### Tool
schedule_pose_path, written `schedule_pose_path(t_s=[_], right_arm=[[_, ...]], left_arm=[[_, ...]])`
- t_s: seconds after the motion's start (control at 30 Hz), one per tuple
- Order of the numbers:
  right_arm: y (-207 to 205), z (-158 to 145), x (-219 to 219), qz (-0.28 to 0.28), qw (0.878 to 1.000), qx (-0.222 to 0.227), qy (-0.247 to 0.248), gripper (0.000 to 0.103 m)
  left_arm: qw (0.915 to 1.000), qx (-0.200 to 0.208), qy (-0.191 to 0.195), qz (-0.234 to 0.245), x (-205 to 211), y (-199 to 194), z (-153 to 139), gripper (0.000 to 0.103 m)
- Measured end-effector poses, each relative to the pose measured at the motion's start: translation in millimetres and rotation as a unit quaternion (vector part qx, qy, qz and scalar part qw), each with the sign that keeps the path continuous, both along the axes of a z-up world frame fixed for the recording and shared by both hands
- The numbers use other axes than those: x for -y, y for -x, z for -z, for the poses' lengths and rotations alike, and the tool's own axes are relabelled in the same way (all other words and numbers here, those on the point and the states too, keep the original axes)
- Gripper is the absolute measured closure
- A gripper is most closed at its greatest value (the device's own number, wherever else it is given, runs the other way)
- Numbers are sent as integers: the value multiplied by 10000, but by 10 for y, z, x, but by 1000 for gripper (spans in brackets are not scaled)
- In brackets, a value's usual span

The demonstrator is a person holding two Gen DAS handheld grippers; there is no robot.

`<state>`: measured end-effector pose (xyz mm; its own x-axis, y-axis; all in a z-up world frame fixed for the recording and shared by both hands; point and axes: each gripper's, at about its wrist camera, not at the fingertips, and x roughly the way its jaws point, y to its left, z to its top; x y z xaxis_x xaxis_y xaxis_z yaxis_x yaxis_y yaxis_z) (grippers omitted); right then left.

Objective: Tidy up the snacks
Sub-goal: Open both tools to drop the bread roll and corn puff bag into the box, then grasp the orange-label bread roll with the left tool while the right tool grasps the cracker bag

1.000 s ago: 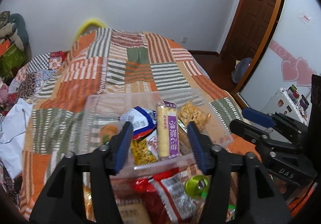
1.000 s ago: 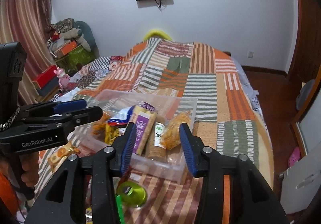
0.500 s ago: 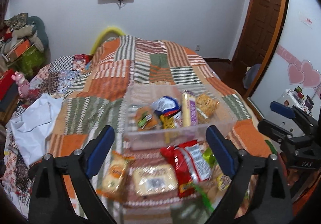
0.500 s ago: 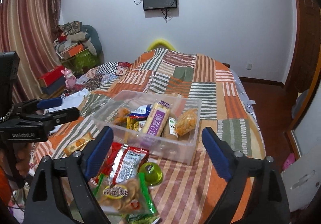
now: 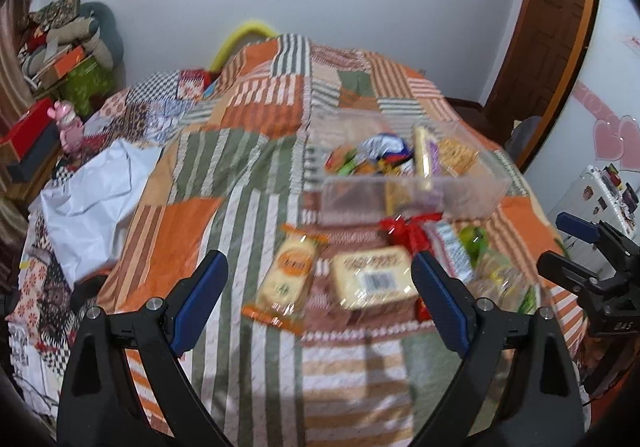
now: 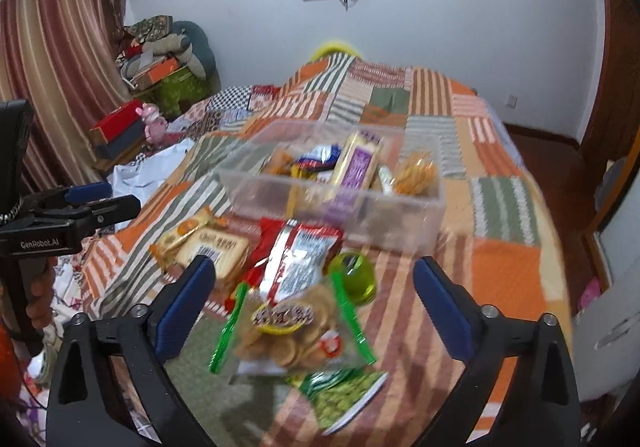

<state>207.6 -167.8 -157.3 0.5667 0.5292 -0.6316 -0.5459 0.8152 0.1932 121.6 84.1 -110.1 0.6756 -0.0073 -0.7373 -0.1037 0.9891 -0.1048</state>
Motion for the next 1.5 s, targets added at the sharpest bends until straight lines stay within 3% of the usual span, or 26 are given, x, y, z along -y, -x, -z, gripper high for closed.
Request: schedule_pose_path(t_s=[0.37, 0.7, 0.87, 1.03, 1.2, 1.27, 1.3, 1.33, 1.4, 1.5], right_arm=[[-2, 446, -148, -59, 9945, -1046, -77, 1], [28, 553, -309, -167, 9949, -759, 641, 0], [0, 572, -223, -183, 9954, -853, 391, 1], [5, 552, -194, -297, 9959, -778, 344, 14], [2, 527, -179, -291, 9965, -730, 270, 21], [-2, 523, -170, -271, 9967, -727, 235, 22], [-1, 523, -169, -267, 9968, -722, 234, 23], [3, 520, -168, -258, 9969, -711, 235, 24], [5, 500, -164, -261, 9971, -680, 203, 40], [17, 432, -143, -242, 9977, -608, 175, 48]], left_arm=[[9984, -475, 242, -178, -216, 122, 448, 9], [9977, -567, 252, -263, -327, -49, 649, 9], [9981, -583, 111, -184, -322, -210, 736, 11], [9974, -709, 59, -70, -308, -372, 858, 29], [9961, -867, 149, -27, -300, -504, 997, 45], [9965, -815, 170, -67, -313, -519, 1006, 55], [9966, -802, 193, -74, -315, -520, 1008, 66], [9966, -783, 241, -86, -325, -512, 999, 68], [9968, -729, 320, -81, -338, -485, 978, 68], [9975, -661, 234, -72, -321, -420, 922, 68]])
